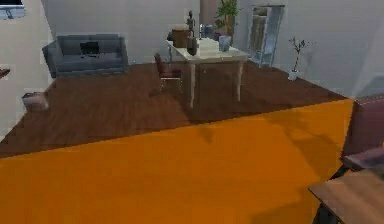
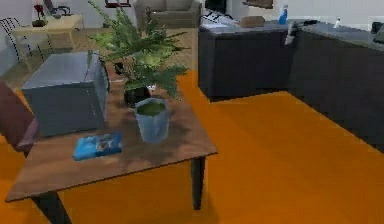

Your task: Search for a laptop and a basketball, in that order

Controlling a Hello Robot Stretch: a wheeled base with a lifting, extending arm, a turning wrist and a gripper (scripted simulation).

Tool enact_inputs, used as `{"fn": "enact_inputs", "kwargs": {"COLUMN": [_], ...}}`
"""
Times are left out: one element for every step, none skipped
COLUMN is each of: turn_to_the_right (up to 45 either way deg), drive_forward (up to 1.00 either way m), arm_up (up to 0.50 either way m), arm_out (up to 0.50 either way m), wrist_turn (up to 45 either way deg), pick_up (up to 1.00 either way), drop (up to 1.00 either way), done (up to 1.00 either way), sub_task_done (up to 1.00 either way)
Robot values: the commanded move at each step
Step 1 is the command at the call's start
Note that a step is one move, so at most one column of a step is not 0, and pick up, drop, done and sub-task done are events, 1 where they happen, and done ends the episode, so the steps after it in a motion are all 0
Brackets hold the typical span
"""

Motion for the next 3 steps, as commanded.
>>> {"fn": "enact_inputs", "kwargs": {"turn_to_the_right": [-15.0, 0.0, -15.0], "drive_forward": [0.0, 0.75, 0.0], "arm_up": [0.0, 0.0, 0.0], "arm_out": [0.0, 0.0, 0.0], "wrist_turn": [0.0, 0.0, 0.0], "pick_up": [0.0, 0.0, 0.0], "drop": [0.0, 0.0, 0.0], "done": [0.0, 0.0, 0.0], "sub_task_done": [0.0, 0.0, 0.0]}}
